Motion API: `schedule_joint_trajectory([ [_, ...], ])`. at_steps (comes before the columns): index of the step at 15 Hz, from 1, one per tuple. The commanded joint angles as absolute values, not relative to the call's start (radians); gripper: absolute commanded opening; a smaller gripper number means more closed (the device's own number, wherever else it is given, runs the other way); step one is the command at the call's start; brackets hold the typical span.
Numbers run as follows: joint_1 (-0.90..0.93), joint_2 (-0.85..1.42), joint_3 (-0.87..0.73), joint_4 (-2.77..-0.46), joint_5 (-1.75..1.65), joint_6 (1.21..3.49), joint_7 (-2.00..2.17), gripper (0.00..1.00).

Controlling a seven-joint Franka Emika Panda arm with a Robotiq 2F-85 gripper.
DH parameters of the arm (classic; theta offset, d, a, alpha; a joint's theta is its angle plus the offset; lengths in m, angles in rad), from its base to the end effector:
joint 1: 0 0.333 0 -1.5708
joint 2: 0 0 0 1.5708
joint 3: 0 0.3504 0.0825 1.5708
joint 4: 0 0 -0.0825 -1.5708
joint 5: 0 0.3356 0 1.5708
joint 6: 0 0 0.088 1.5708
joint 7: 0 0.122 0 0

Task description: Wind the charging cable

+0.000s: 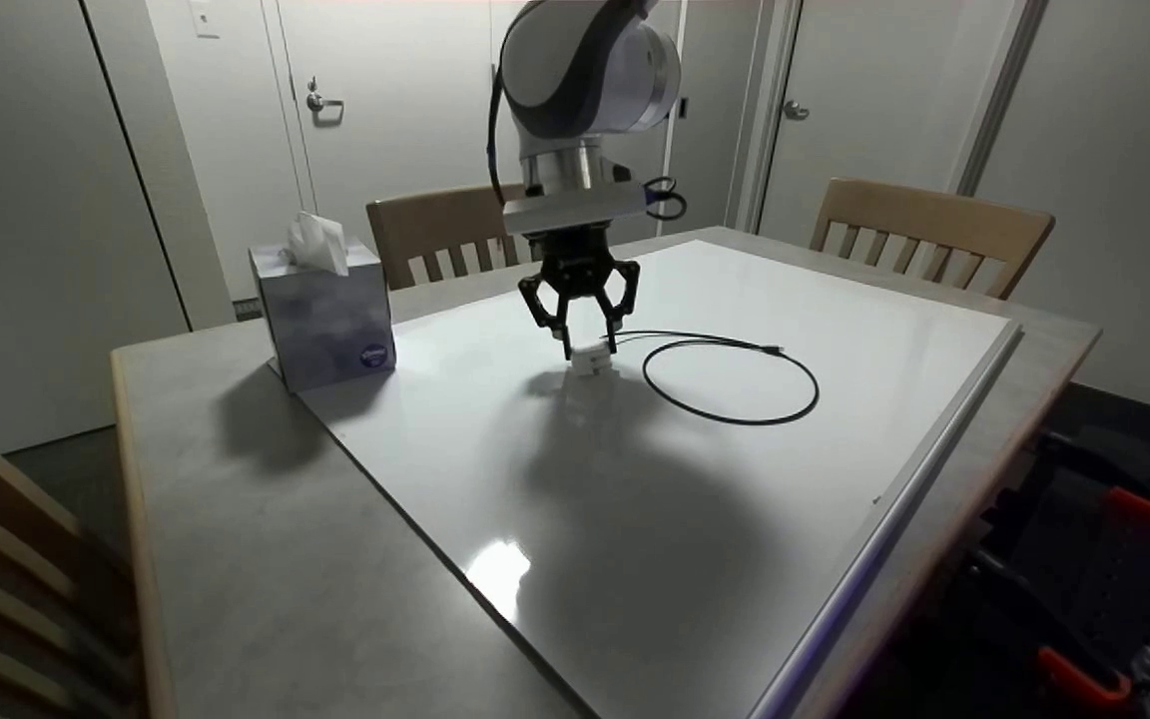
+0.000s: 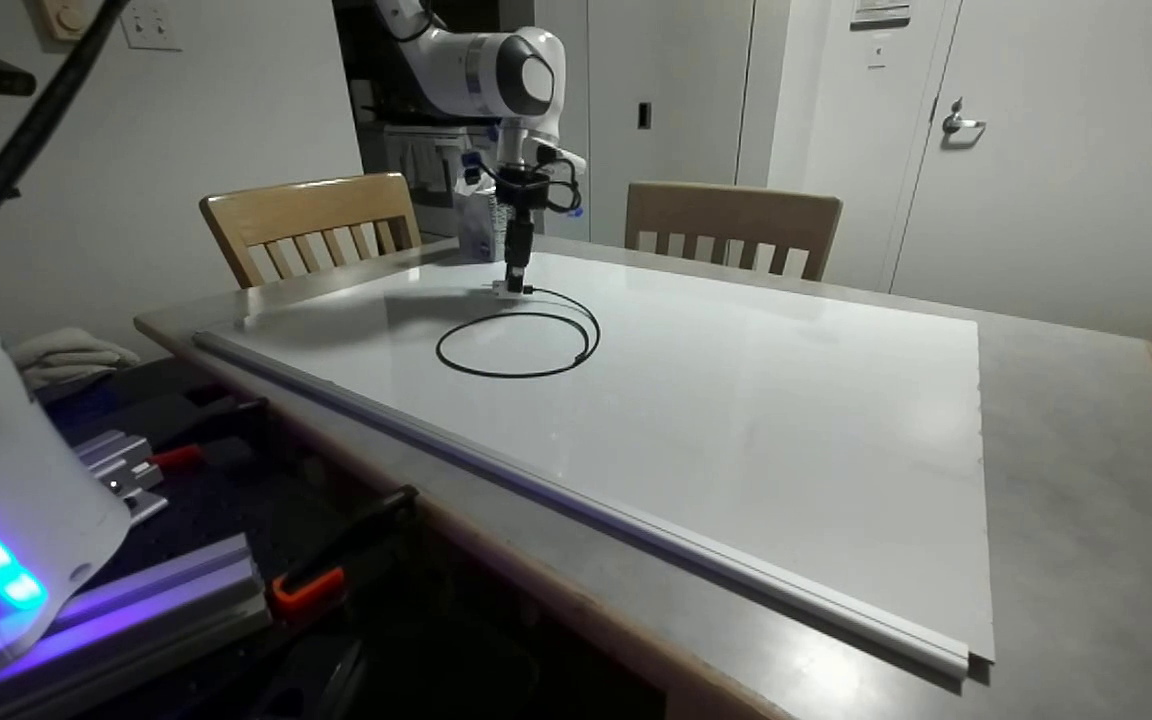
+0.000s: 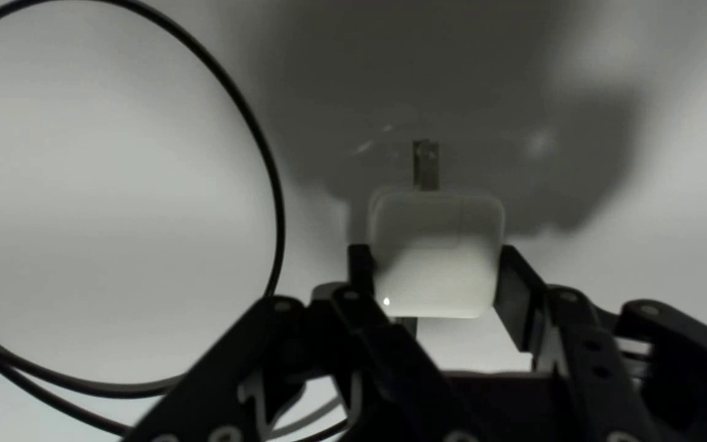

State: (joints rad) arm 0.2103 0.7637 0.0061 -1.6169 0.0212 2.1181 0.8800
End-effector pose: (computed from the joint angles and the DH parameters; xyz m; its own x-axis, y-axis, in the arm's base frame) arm 0.6312 0.1395 0.2023 0.7551 -0.6304 -0.1799 -0.6027 -0.7755 0.1881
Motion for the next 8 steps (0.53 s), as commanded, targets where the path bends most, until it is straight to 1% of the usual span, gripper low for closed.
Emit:
schedule_joint_trajectory([
  [1, 0.24, 0.721, -0.021, -1.701, -0.061, 2.123, 0.793, 0.26],
  [6, 0.265, 0.689, -0.042, -1.773, -0.159, 2.229, 0.758, 0.26],
  [7, 0.267, 0.684, -0.044, -1.784, -0.164, 2.249, 0.764, 0.74],
  [8, 0.268, 0.677, -0.045, -1.796, -0.166, 2.267, 0.768, 0.77],
])
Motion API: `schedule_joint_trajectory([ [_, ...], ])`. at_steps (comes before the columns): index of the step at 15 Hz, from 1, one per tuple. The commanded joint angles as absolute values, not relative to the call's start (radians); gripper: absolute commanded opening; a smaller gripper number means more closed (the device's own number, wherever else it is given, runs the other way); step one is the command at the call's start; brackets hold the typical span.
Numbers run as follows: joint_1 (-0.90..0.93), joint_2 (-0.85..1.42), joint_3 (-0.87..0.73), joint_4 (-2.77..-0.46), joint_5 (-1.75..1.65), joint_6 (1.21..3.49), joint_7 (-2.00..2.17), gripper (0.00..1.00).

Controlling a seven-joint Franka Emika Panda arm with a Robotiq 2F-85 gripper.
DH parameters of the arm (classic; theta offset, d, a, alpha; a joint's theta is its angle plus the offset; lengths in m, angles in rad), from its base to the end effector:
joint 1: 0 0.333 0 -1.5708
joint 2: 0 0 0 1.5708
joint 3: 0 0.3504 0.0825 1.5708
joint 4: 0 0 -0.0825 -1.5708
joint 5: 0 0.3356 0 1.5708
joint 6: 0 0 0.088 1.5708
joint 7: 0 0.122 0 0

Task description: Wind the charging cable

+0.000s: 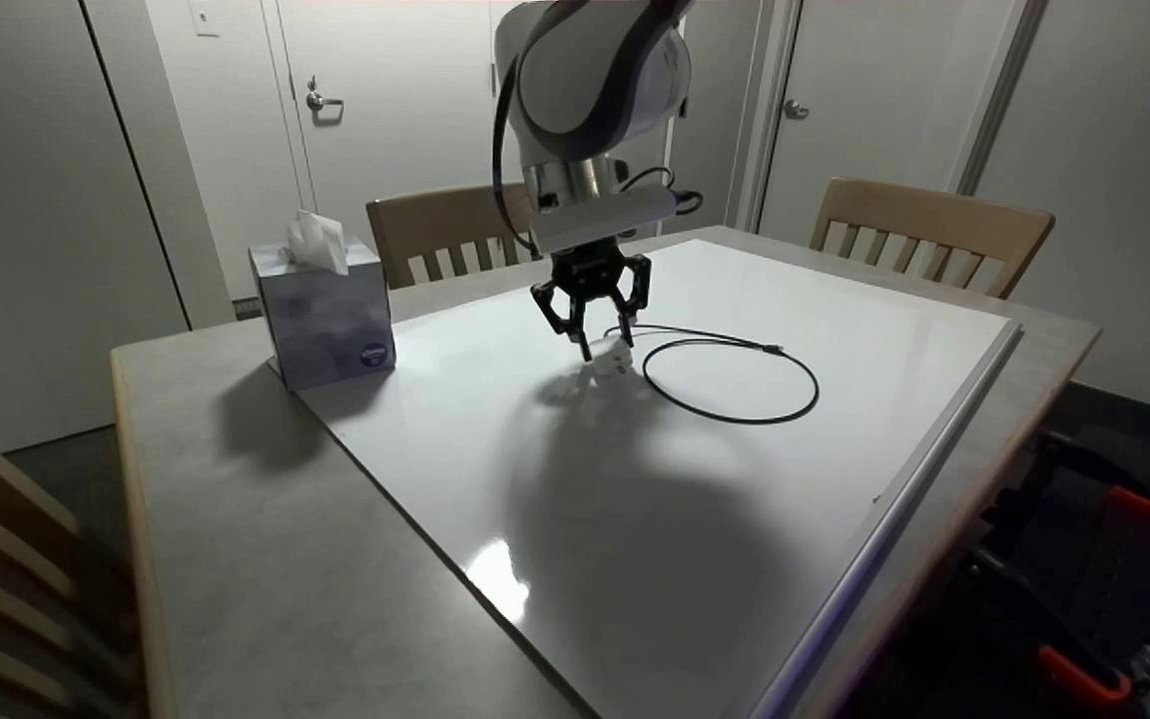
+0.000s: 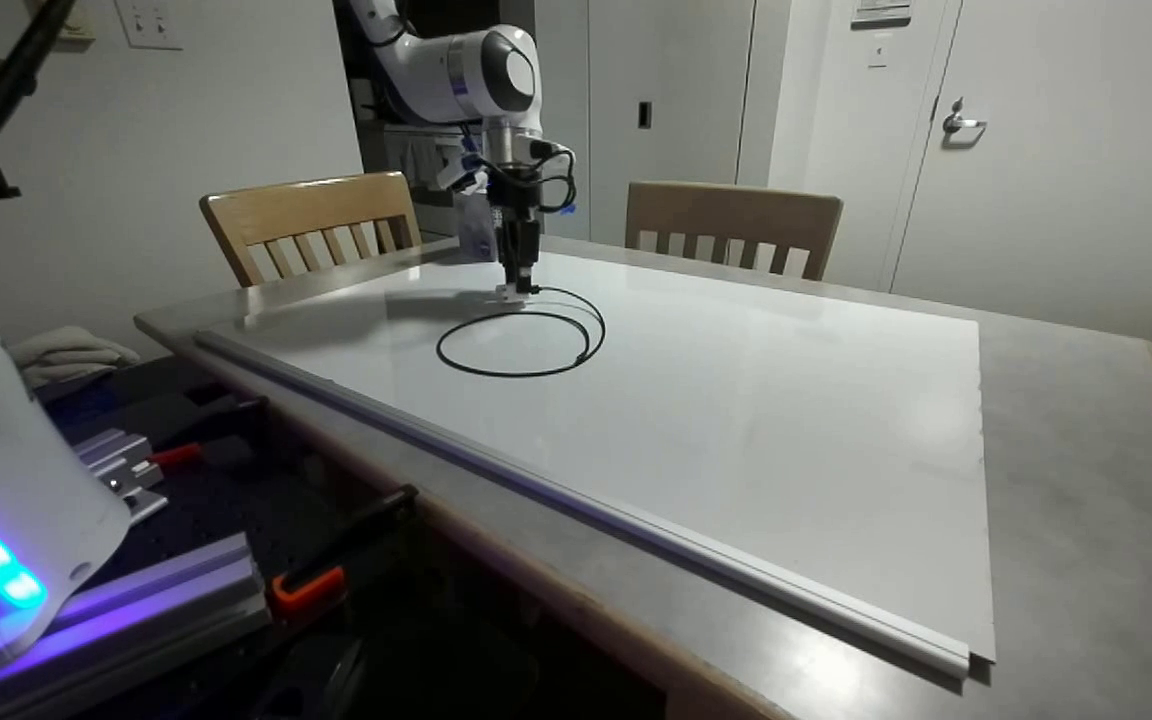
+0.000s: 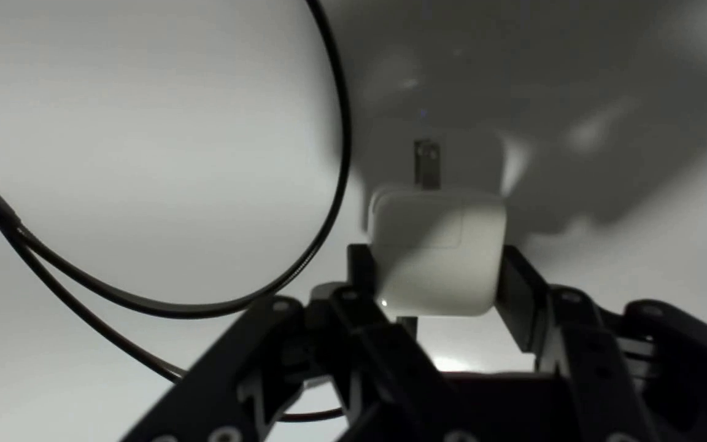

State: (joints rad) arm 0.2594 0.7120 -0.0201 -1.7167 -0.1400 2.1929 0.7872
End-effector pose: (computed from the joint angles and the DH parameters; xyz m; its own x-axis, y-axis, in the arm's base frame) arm 0.6140 0.1444 0.2057 0.8916 -0.4429 -0.0943 -0.4110 -0.8788 0.2424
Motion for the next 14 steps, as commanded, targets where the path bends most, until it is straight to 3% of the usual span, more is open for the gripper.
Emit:
schedule_joint_trajectory([
  [1, 0.267, 0.675, -0.048, -1.805, -0.167, 2.285, 0.774, 0.82],
  [3, 0.262, 0.671, -0.056, -1.823, -0.151, 2.324, 0.787, 0.97],
  [4, 0.257, 0.663, -0.06, -1.834, -0.136, 2.345, 0.801, 0.99],
  [14, 0.23, 0.452, -0.087, -1.93, 0.051, 2.289, 1.14, 1.0],
])
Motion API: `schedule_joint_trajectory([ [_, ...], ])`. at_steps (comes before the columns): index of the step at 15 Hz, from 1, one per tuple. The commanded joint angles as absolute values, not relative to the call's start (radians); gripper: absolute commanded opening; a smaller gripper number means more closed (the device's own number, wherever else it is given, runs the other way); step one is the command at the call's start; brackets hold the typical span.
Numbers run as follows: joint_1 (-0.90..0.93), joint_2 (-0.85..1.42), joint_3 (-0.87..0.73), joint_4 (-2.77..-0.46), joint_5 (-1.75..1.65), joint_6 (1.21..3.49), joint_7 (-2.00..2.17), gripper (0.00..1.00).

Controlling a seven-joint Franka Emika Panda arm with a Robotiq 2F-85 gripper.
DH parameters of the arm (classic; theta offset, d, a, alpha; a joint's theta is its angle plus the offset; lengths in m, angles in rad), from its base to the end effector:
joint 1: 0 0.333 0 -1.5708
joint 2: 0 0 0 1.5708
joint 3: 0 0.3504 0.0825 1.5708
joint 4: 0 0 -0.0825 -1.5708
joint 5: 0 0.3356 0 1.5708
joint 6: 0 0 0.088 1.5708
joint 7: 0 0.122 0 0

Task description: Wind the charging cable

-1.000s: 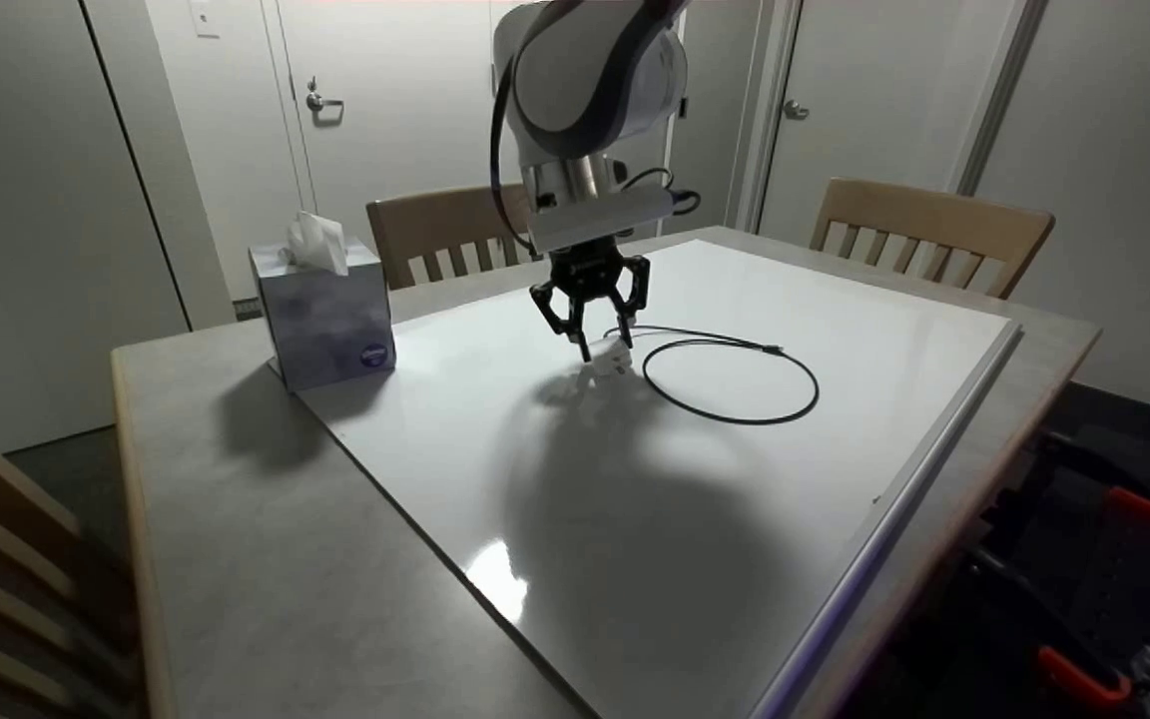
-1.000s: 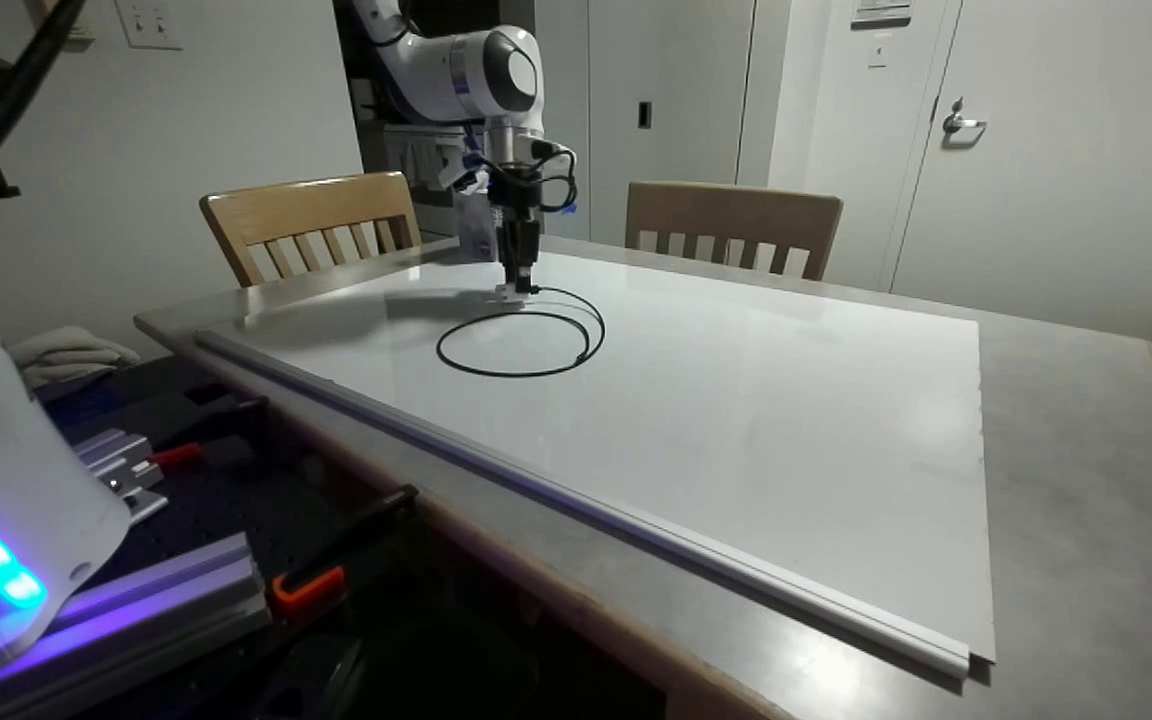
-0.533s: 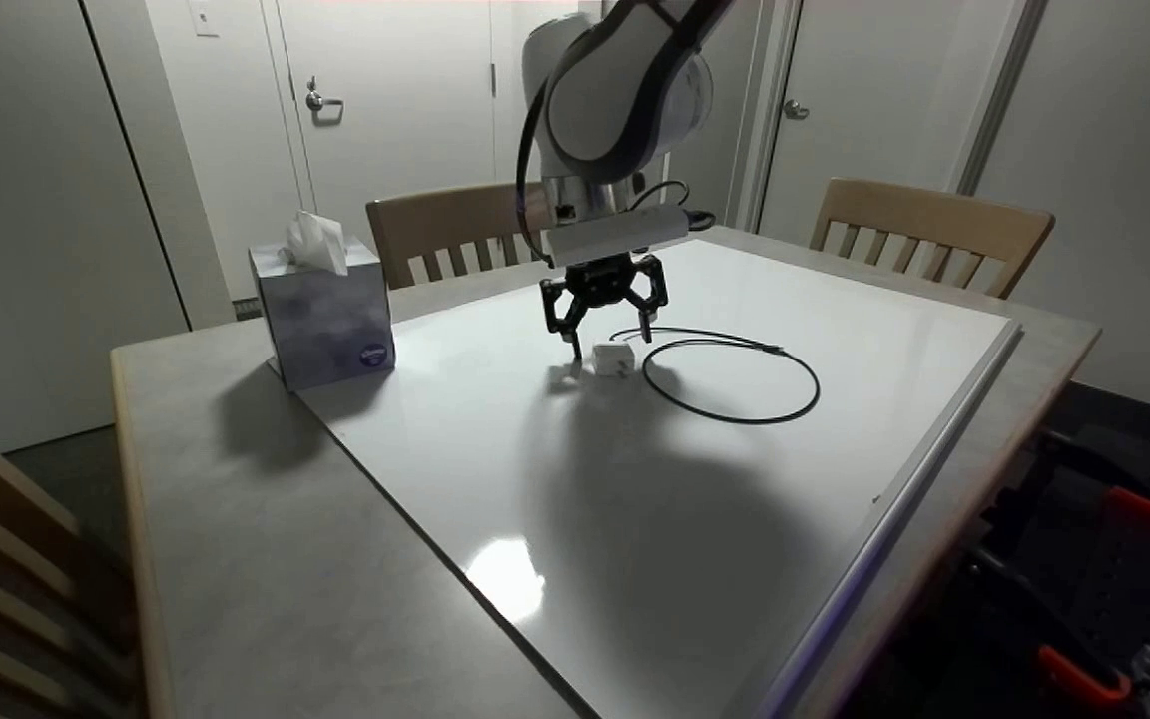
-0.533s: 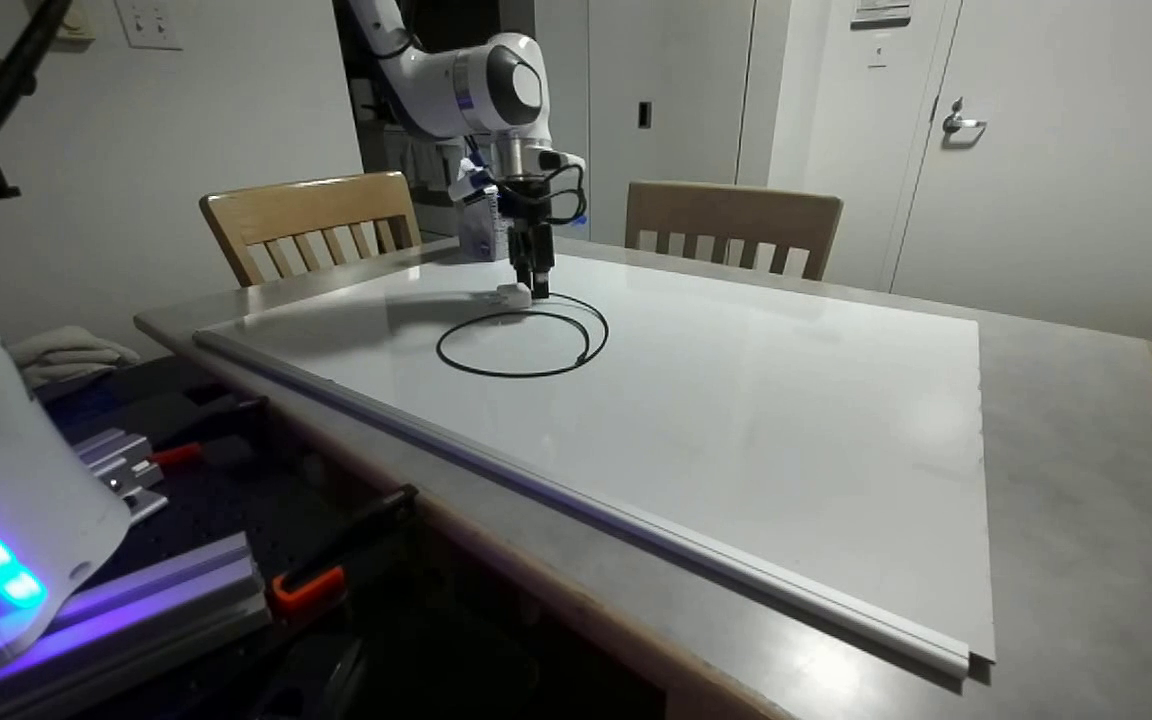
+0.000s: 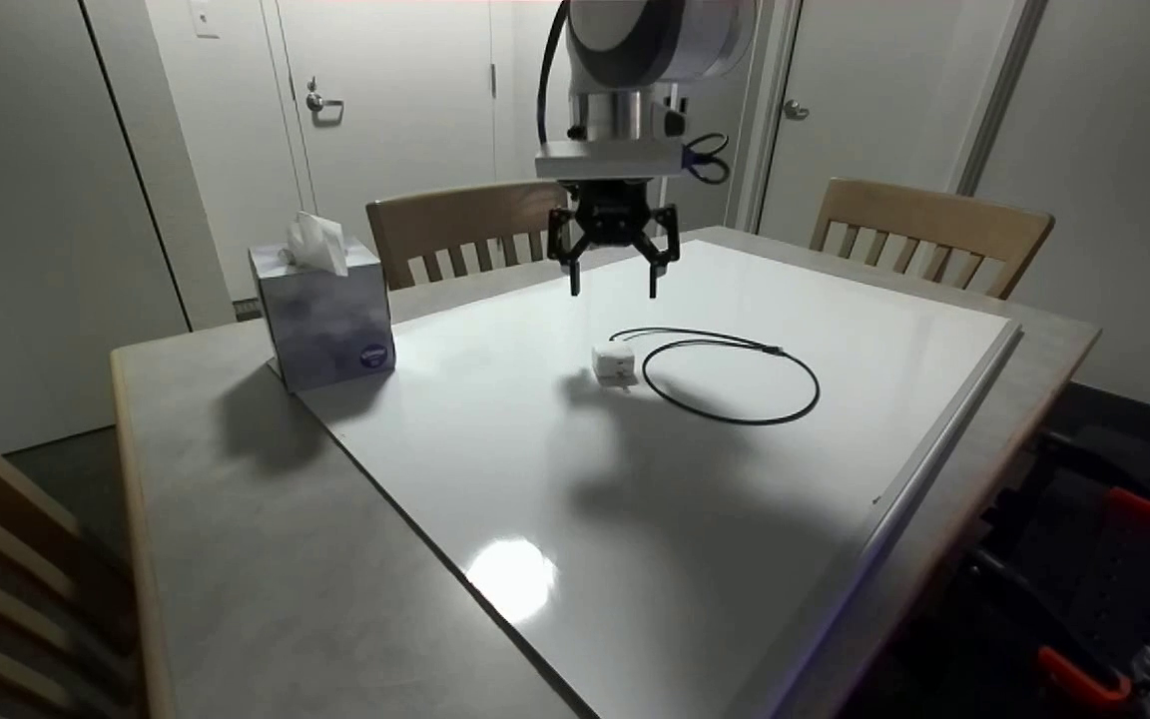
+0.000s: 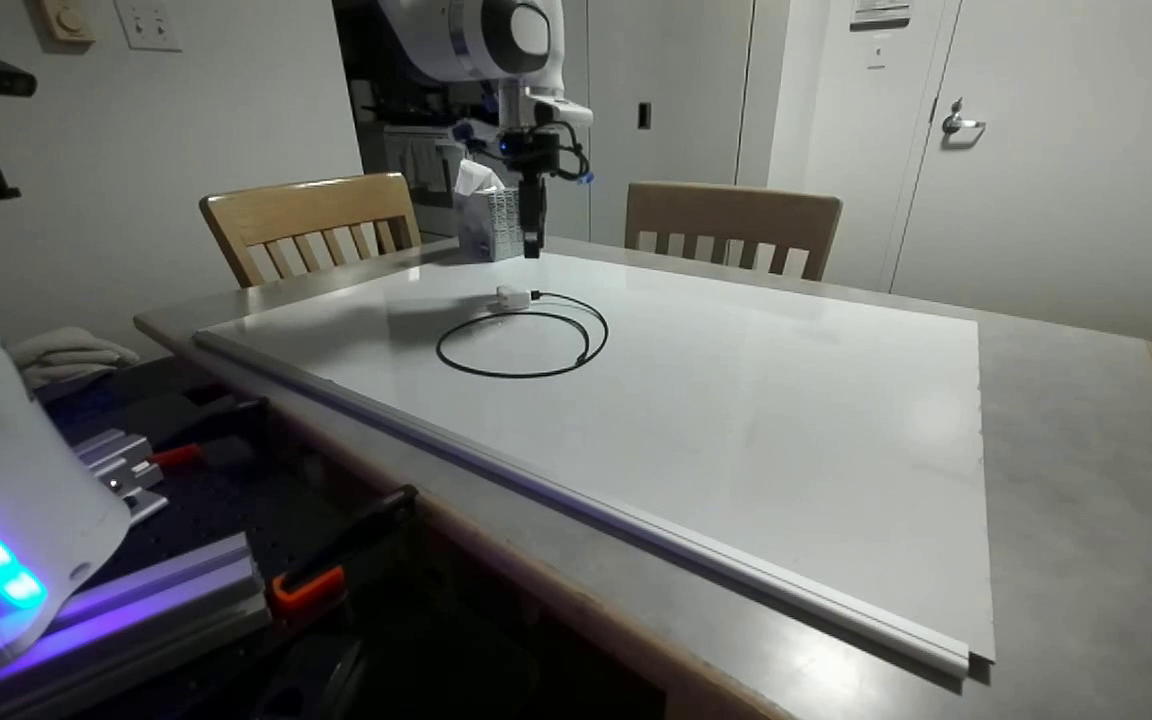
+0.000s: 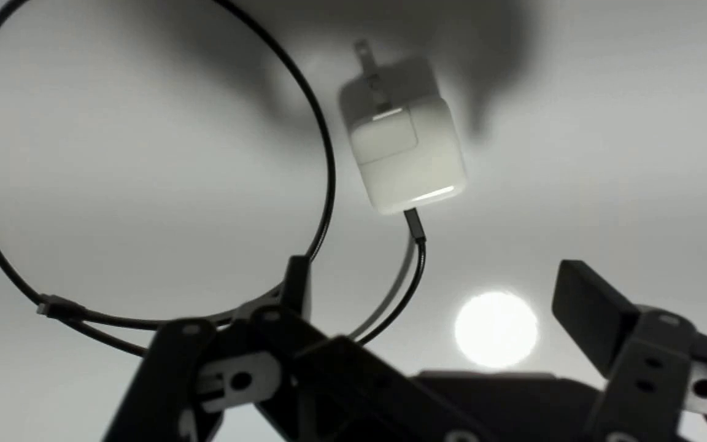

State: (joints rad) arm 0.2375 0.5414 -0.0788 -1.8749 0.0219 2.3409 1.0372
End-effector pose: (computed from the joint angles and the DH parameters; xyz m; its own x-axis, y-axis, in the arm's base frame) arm 0.6058 0.1018 0.2670 0.6331 -0.7739 -0.0149 -0.7710 -0.6322 0.0764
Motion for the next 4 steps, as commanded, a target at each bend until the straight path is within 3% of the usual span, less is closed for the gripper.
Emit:
schedule_joint_trajectory([
  [1, 0.228, 0.434, -0.09, -1.932, 0.049, 2.272, 1.192, 1.0],
  [4, 0.226, 0.395, -0.095, -1.945, 0.017, 2.271, 1.32, 1.0],
])
